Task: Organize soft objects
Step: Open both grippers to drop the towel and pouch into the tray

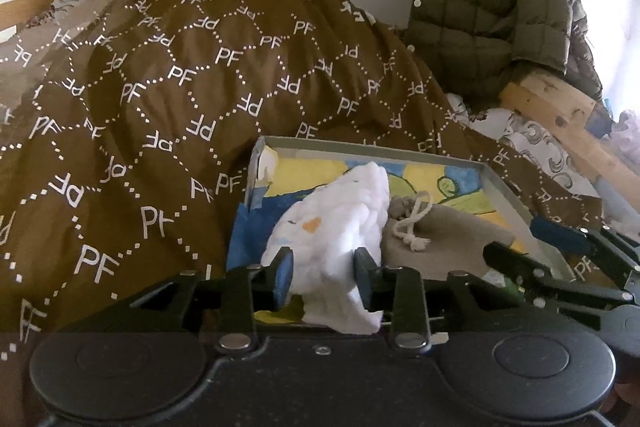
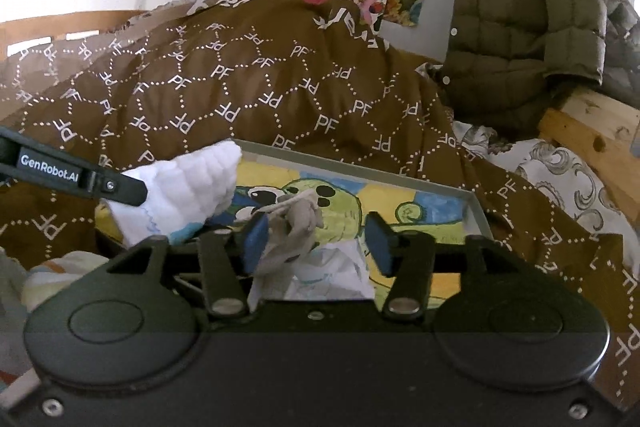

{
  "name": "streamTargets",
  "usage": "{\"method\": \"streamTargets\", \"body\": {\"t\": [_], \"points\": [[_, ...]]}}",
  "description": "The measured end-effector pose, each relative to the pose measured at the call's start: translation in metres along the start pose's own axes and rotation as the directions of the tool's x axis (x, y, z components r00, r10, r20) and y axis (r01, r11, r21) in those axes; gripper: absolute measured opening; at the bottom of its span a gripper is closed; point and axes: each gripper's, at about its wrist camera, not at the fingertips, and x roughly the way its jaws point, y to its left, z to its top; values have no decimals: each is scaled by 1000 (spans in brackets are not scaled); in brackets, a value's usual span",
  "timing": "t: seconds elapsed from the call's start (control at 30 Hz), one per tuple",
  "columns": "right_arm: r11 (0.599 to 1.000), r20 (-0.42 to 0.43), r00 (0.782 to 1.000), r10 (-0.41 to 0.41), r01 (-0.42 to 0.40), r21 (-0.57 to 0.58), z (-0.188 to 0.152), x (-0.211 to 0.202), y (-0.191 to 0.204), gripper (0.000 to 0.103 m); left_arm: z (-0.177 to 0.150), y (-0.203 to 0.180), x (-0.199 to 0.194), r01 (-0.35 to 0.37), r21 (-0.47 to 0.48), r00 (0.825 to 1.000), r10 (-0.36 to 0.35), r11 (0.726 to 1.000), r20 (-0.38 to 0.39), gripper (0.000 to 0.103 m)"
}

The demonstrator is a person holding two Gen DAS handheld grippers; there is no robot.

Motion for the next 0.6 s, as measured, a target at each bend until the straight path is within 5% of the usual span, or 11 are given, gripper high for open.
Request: {"method": "streamTargets", "body": {"t": [0.2,0.6], "points": [[1000,32,999,7,-7,17,-4,-31,-4,77,-5,-8,-26,-3,-2,999,4,1000,36,53],[998,126,992,14,-21,53,-10,-126,-11,102,-24,-25,-104,-23,18,989,20,1000,144,86]]}}
